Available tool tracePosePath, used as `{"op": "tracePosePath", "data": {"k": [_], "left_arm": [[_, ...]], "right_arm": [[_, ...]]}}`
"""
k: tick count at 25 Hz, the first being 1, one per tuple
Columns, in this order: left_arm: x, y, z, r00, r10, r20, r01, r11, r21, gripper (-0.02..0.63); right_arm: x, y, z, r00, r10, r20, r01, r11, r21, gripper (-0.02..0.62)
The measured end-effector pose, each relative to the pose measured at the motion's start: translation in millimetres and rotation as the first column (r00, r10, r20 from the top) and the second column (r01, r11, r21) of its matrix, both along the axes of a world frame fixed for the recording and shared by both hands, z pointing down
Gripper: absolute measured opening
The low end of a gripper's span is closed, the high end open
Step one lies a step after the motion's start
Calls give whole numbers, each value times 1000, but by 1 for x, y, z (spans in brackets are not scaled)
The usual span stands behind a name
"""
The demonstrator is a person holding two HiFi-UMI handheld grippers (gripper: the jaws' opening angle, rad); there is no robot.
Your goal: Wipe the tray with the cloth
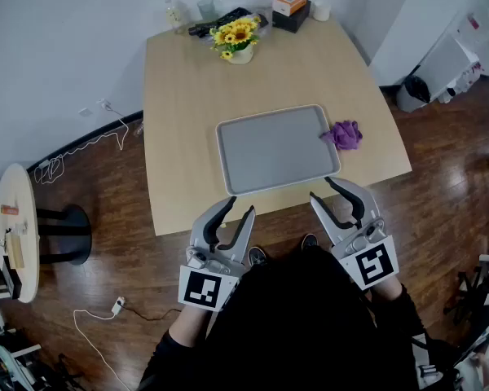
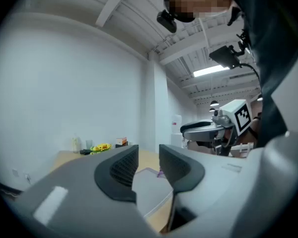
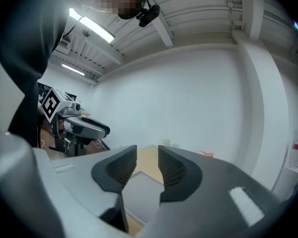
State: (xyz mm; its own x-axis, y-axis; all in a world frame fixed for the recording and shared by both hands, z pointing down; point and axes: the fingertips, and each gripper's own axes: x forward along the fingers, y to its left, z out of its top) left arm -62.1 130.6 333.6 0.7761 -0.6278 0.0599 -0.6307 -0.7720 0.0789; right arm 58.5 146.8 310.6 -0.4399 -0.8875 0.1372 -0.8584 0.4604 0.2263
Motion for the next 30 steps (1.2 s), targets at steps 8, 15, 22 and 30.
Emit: {"op": "tracePosePath", "data": {"k": [8,15,22,30], "left_arm": [[-6,-45,83,996,-52,73,67,974,-217,249],[11,-83,142,962,-160,222,228,917,-328,250],[12,-90,170,909,-291,299,399,814,-421,249],[19,-98,178,901,-283,328,407,812,-419,249]], "right_arm": [[120,-38,91,978,181,-103,-200,954,-225,314],[244,-100,202,959,207,-193,-274,846,-457,316],[279,-160,284,977,81,-197,-190,748,-636,316],[262,-181,334,978,29,-208,-175,658,-733,139]]}}
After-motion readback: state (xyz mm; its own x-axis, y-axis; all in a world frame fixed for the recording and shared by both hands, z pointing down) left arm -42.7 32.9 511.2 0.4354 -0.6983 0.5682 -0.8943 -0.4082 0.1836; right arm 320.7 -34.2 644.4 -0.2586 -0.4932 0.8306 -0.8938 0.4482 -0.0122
